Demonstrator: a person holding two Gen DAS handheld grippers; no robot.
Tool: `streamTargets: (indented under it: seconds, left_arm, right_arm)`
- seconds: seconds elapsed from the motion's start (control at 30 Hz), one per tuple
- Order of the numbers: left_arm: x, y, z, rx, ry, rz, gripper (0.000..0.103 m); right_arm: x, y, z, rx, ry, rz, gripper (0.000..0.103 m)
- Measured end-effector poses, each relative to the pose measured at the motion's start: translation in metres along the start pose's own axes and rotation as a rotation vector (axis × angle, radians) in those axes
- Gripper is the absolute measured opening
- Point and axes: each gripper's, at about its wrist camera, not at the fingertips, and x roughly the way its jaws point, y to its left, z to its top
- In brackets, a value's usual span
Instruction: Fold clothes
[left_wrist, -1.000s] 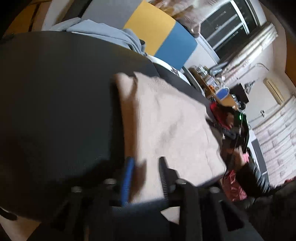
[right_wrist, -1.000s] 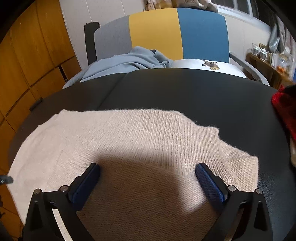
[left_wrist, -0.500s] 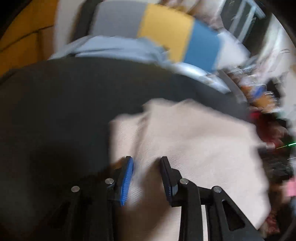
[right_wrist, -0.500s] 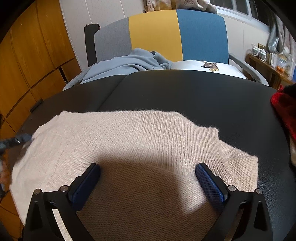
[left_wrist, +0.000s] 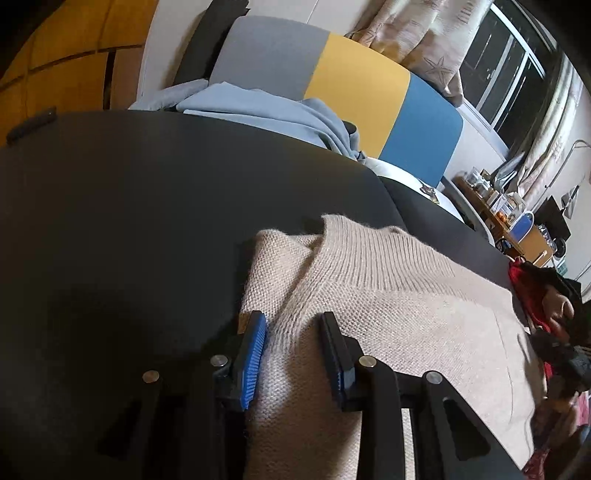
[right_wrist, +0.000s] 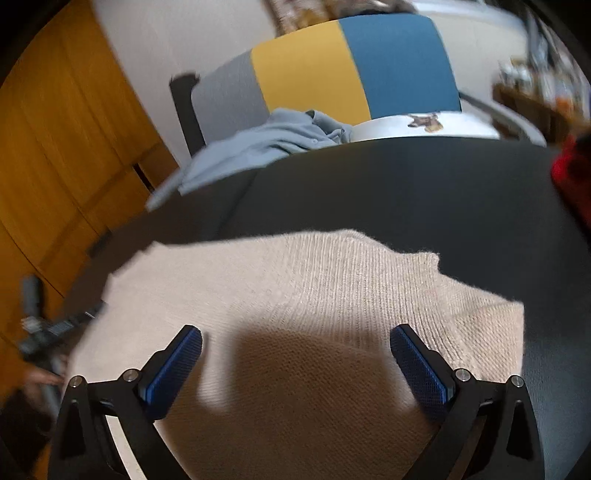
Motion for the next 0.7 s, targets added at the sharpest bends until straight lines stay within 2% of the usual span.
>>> streamTargets:
  seconds: [0.1, 0.2, 0.27, 0.37, 0.47, 0.57, 0.63, 0.7]
  left_arm:
    - [-0.008, 0.002, 0.000, -0.034, 0.013, -0.013, 0.032]
    - [-0.028, 0.000, 0.001, -0.055, 0.009, -0.037, 0.032]
    - [-0.037, -0.017, 0.000, -0.011, 0.003, -0.079, 0.033]
    - [-0.045, -0.062, -0.005, 0.097, 0.024, -0.196, 0.034]
    - [-0.045, -0.136, -0.023, 0.290, 0.080, -0.357, 0.035]
    - [-0.040, -0.200, -0.045, 0.457, 0.148, -0.500, 0.036]
    - [-0.033, -0.239, -0.066, 0.571, 0.199, -0.549, 0.036]
    - [-0.025, -0.263, -0.082, 0.656, 0.248, -0.564, 0.036]
  right_arm:
    - [-0.030, -0.012, -0.007, 0.070, -0.005, 0.083, 0.103]
    - [-0.061, -0.030, -0.027, 0.152, 0.046, 0.213, 0.103]
    - [-0.081, -0.047, -0.045, 0.227, 0.076, 0.293, 0.103]
    - [-0.104, -0.069, -0.070, 0.318, 0.091, 0.359, 0.103]
    - [-0.114, -0.084, -0.091, 0.383, 0.122, 0.425, 0.103]
    - [-0.115, -0.087, -0.102, 0.395, 0.146, 0.494, 0.103]
    - [-0.116, -0.087, -0.105, 0.408, 0.146, 0.546, 0.103]
    - [-0.115, -0.086, -0.108, 0.416, 0.161, 0.577, 0.103]
